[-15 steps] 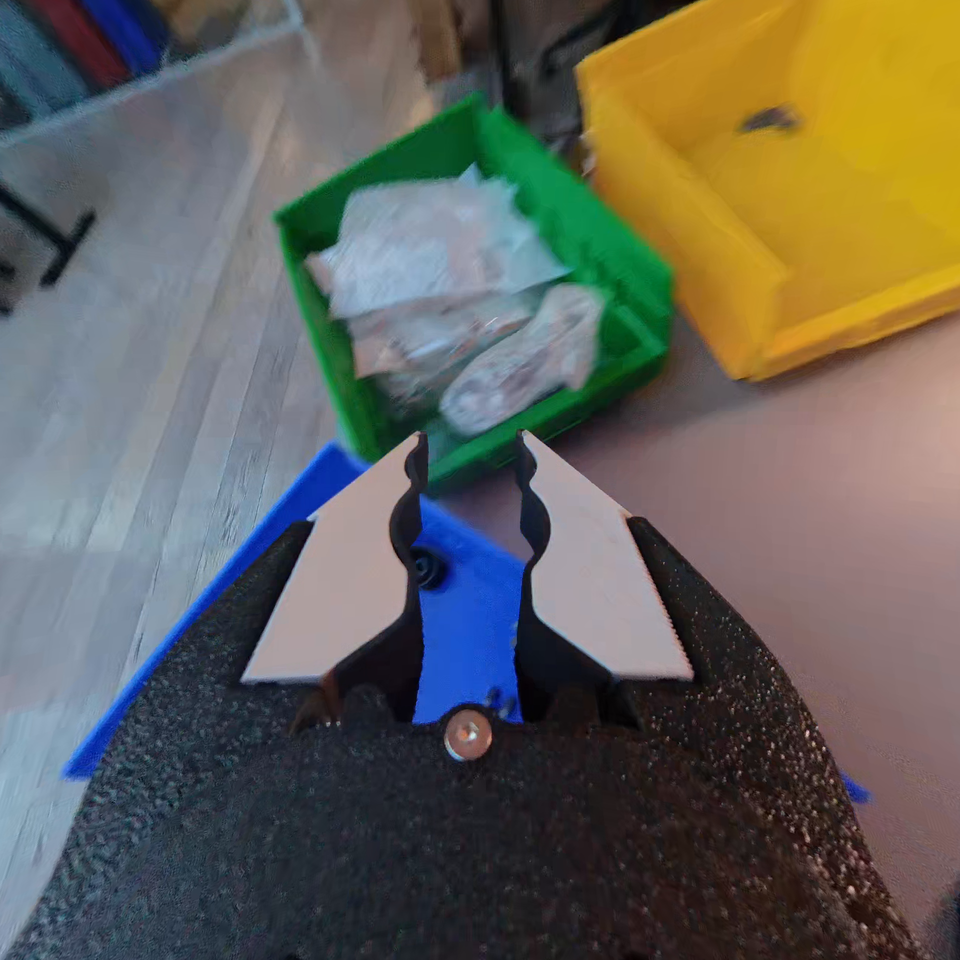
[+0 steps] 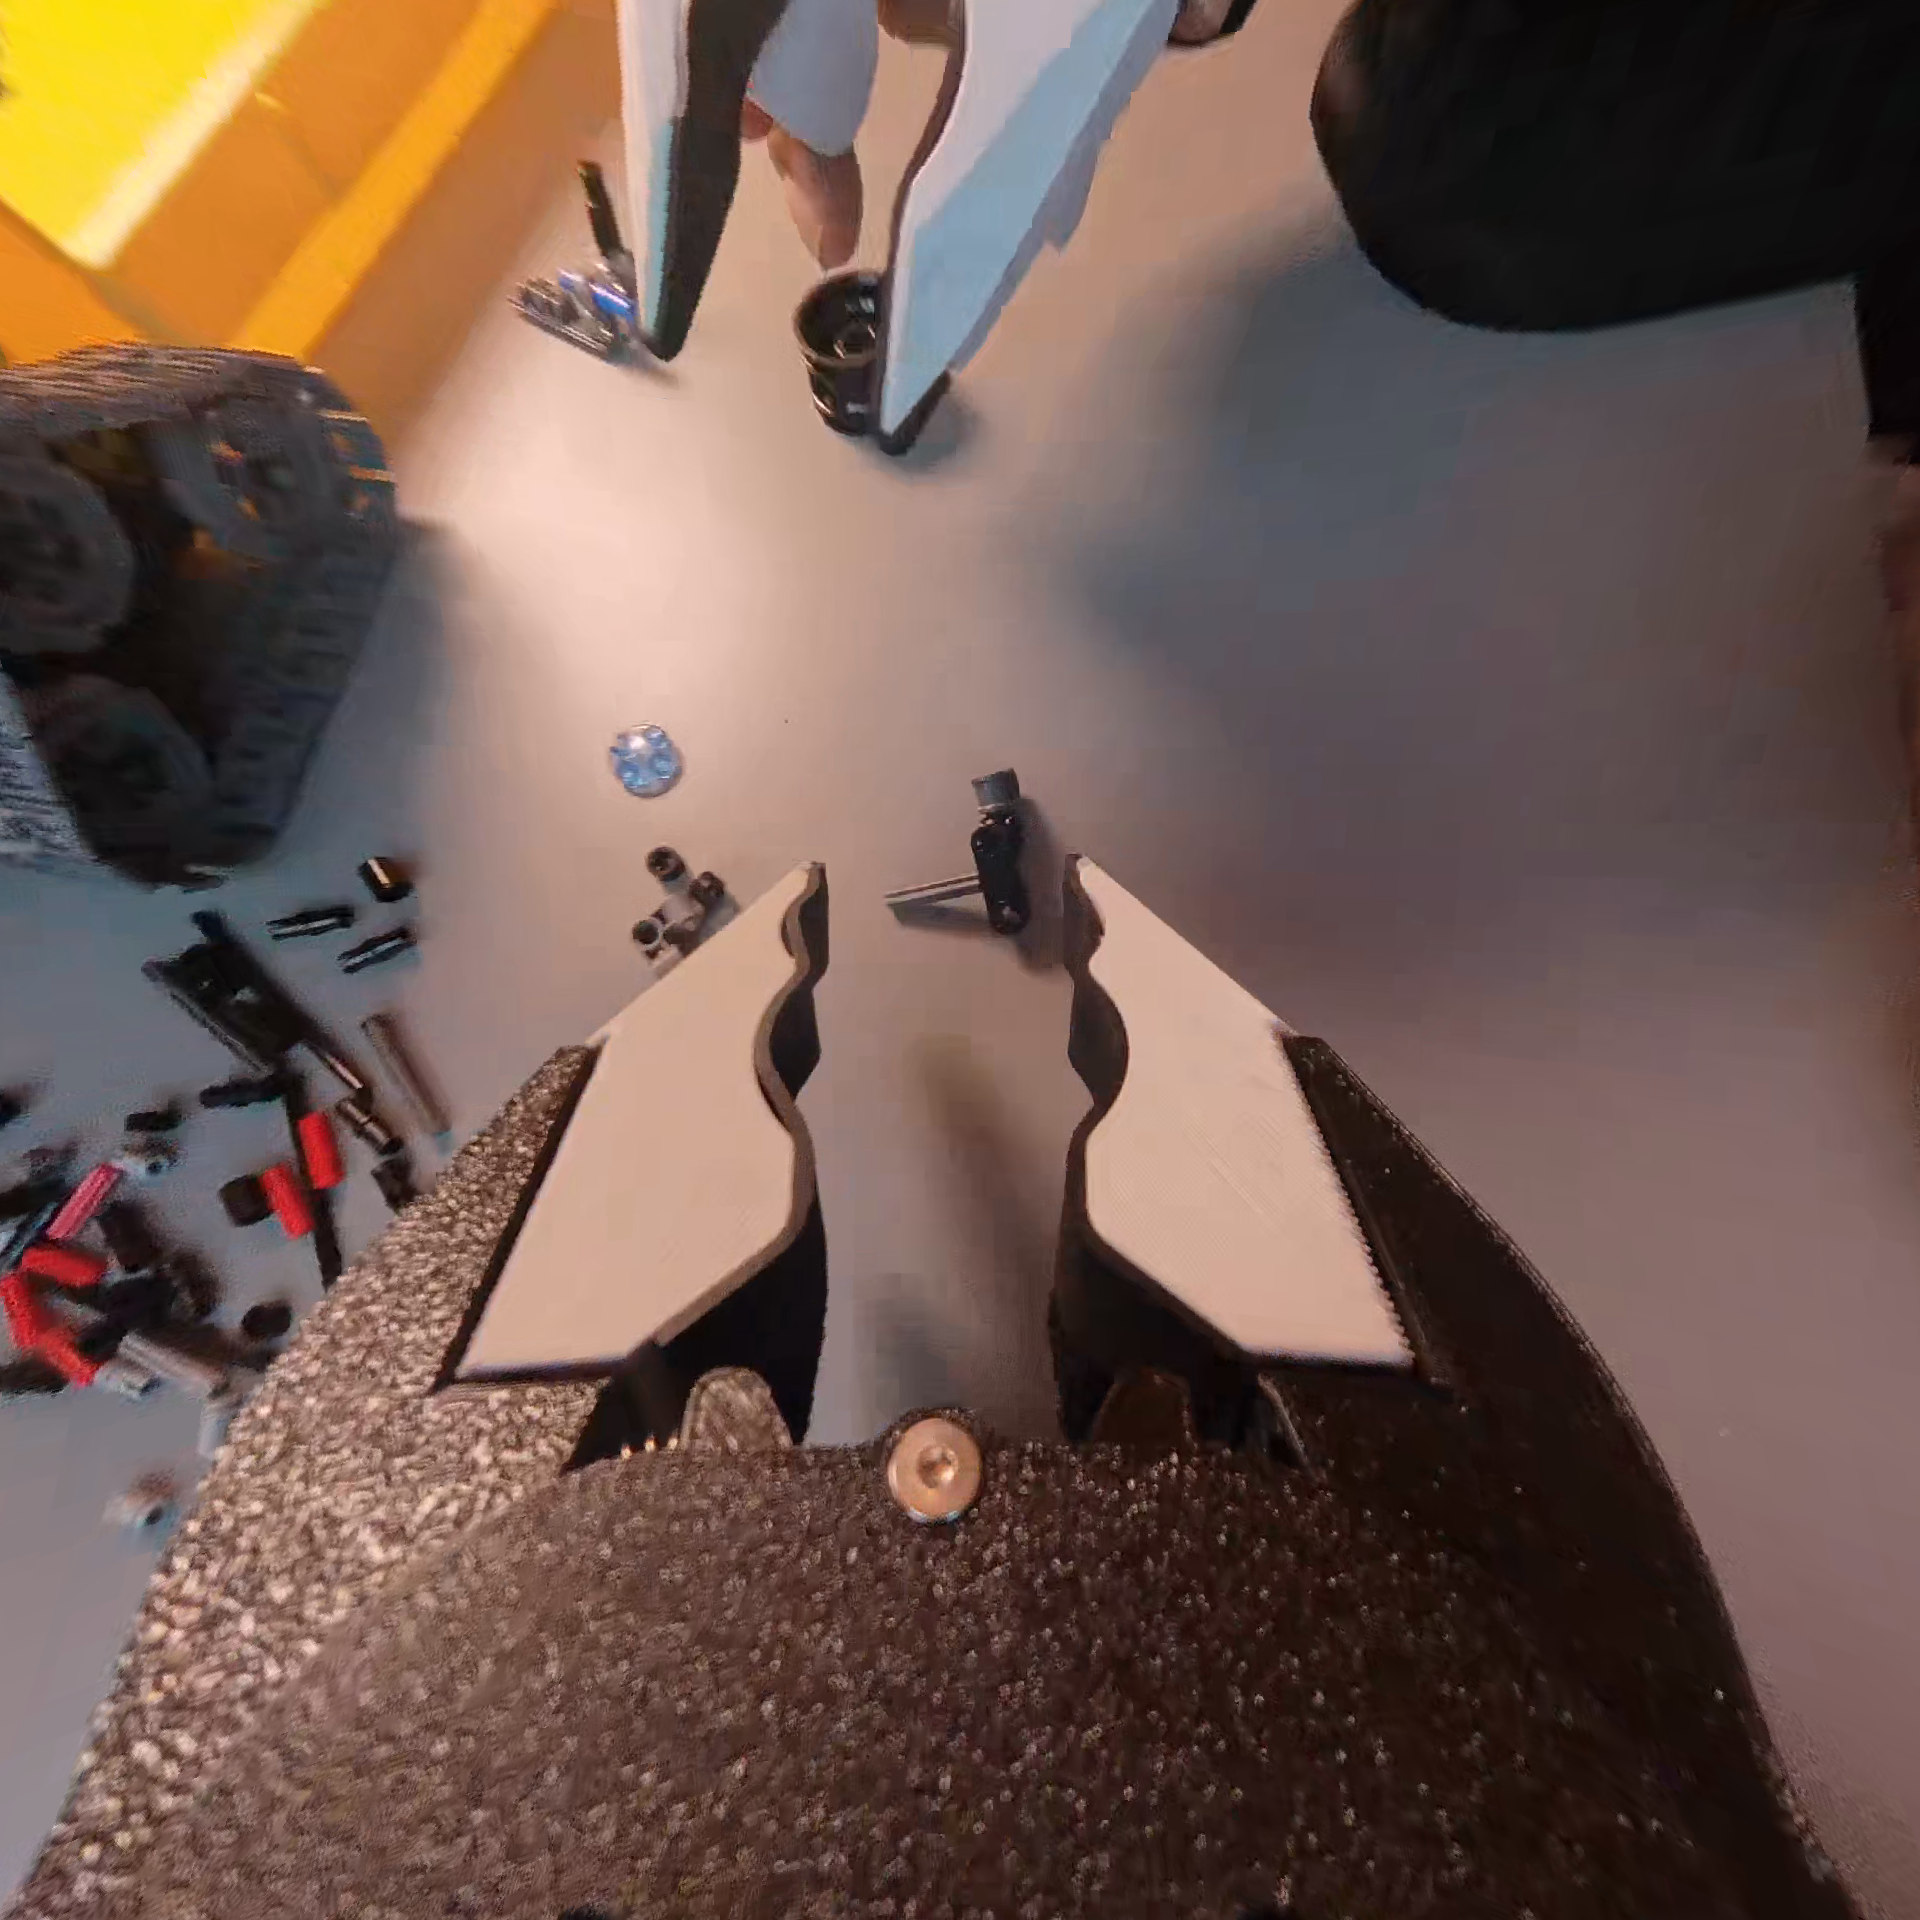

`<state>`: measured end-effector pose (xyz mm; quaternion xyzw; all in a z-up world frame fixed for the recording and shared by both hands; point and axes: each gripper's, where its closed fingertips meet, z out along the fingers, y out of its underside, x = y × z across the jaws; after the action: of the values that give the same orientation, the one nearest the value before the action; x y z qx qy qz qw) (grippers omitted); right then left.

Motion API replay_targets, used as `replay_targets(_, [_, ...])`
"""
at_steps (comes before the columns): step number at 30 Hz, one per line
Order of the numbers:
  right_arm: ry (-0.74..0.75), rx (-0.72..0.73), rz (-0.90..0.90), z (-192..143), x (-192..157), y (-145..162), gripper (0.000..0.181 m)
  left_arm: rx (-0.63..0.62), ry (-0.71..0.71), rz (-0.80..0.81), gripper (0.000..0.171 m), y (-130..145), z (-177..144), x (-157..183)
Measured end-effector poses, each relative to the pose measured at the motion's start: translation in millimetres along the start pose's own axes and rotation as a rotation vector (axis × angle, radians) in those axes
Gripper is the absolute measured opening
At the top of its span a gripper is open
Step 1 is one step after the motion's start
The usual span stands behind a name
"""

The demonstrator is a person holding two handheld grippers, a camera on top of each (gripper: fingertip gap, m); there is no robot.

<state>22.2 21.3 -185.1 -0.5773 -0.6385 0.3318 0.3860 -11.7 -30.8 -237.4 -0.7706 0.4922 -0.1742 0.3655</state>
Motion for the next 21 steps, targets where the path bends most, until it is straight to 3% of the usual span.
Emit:
replay_targets(2, [-0.068,-0.029,-0.035,6,-19,10,0.034,-0.055,-0.014,0.068,0.042,9,12,3])
replay_targets(5, [-0.133,-0.083,-0.107,24,-44,23,0.032,-0.012,-0.028,0.085,0.014,7,14,6])
replay_targets(9, [-0.144,-0.169,-0.225,41,-55,33,0.032,0.059,-0.006,0.050,0.013,3,6,8])
replay_targets(14, [-0.125,-0.083,-0.227,43,-56,19,0.012,0.160,0.065,0.009,0.013,-8,-5,15])
replay_targets(21, [-0.224,-0.012,-0.135,36,-64,15,0.009,0.186,-0.010,0.191,0.014,-7,-8,20])
